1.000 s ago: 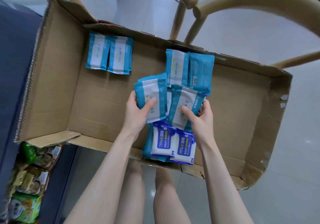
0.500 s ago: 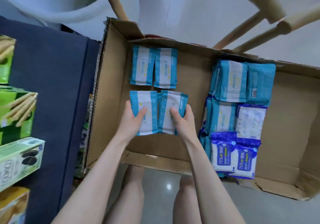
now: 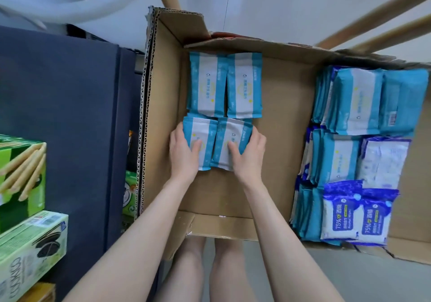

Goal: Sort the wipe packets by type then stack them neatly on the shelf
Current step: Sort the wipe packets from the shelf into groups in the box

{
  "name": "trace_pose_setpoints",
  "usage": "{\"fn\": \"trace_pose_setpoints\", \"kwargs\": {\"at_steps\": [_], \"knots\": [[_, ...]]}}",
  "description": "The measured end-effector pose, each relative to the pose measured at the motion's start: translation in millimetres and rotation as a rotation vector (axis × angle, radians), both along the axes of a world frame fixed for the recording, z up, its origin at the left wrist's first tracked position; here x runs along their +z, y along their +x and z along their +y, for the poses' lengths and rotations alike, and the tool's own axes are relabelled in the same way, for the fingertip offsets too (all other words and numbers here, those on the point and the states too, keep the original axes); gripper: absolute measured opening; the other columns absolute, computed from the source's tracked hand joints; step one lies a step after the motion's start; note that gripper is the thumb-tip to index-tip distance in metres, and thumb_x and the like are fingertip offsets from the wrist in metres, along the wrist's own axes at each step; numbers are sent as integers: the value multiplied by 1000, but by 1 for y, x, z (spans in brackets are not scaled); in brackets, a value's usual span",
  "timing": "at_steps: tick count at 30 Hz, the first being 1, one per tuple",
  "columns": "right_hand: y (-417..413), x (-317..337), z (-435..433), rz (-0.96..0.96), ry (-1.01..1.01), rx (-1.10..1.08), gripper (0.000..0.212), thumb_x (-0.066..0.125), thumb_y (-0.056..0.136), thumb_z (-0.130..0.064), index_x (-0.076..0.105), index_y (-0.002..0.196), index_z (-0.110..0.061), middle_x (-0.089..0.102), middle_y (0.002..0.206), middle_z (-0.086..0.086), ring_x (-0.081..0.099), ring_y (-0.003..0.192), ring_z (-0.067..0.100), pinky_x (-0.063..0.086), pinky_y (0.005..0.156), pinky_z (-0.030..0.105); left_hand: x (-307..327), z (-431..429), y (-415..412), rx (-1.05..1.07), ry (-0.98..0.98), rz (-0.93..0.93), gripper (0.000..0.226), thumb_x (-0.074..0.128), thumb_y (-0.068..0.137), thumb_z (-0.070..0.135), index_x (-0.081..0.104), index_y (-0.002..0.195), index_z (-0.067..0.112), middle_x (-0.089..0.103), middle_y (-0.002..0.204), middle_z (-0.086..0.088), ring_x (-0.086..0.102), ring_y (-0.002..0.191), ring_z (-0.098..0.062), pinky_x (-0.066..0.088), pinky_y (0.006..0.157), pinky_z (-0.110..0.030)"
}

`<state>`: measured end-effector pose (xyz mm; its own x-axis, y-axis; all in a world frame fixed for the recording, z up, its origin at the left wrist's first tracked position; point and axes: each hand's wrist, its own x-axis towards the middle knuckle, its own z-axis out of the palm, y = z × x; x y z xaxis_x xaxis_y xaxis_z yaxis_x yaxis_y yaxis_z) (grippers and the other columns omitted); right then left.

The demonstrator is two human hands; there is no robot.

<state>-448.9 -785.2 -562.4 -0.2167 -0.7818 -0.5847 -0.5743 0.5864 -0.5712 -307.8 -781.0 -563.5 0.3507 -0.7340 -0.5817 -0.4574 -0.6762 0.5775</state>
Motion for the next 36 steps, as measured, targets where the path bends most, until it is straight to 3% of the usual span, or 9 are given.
{"fn": "trace_pose_setpoints", "kwargs": {"at_steps": [2, 5, 7, 12, 21, 28, 31, 36], "knots": [[2, 0, 0, 118, 3, 87, 68, 59, 91, -27, 25, 146, -5, 33, 138, 12, 33, 124, 26, 31, 101, 32, -2, 2, -1, -36, 13, -33, 60, 56, 92, 14, 29, 145, 8, 41, 139, -11, 42, 126, -24, 33, 106, -32], [2, 3, -1, 230, 38, 188, 68, 55, 93, -32, 22, 147, -4, 32, 141, 12, 36, 123, 29, 36, 99, 39, 0, 4, 1, -138, 63, -77, 65, 52, 94, 21, 19, 149, 7, 39, 142, -15, 39, 129, -30, 34, 106, -46], [0, 8, -6, 261, 76, 241, 67, 53, 94, -33, 22, 147, -5, 32, 141, 11, 37, 123, 29, 37, 99, 39, 6, 3, 3, -193, 94, -88, 65, 50, 95, 20, 18, 149, 5, 35, 146, -16, 35, 133, -30, 32, 108, -46], [-11, 37, -17, 270, 86, 362, 51, 49, 96, -29, 35, 141, -9, 38, 140, 10, 40, 122, 29, 35, 99, 37, 40, -5, 7, -359, 96, -135, 48, 47, 97, 20, 36, 142, 5, 30, 151, -12, 31, 137, -27, 27, 110, -37], [-64, 122, -23, 196, -187, 289, 32, 55, 93, -18, 56, 122, -5, 53, 128, 10, 49, 114, 29, 38, 96, 37, 127, -30, -26, -518, -160, -143, 34, 50, 96, 20, 53, 129, 11, 56, 128, -4, 45, 121, -21, 33, 101, -33], [-148, 160, -3, 199, -214, 187, 28, 53, 95, -18, 57, 120, -7, 57, 123, 6, 49, 115, 23, 36, 96, 31, 159, -23, -105, -531, -230, -43, 28, 54, 94, 18, 58, 120, 9, 62, 115, -3, 54, 111, -20, 40, 96, -32], [-191, 161, 11, 168, -176, 155, 26, 52, 96, -17, 57, 120, -8, 57, 122, 3, 49, 115, 21, 36, 91, 27, 156, -10, -152, -525, -208, -15, 26, 55, 94, 17, 59, 119, 11, 62, 109, -1, 55, 106, -17, 39, 91, -27], [-257, 145, 18, 115, -141, 194, 24, 53, 95, -16, 58, 118, -8, 59, 118, 3, 52, 111, 19, 34, 86, 19, 140, 6, -235, -420, -154, 21, 24, 56, 92, 15, 60, 116, 10, 63, 109, -2, 57, 104, -18, 43, 90, -31]]}}
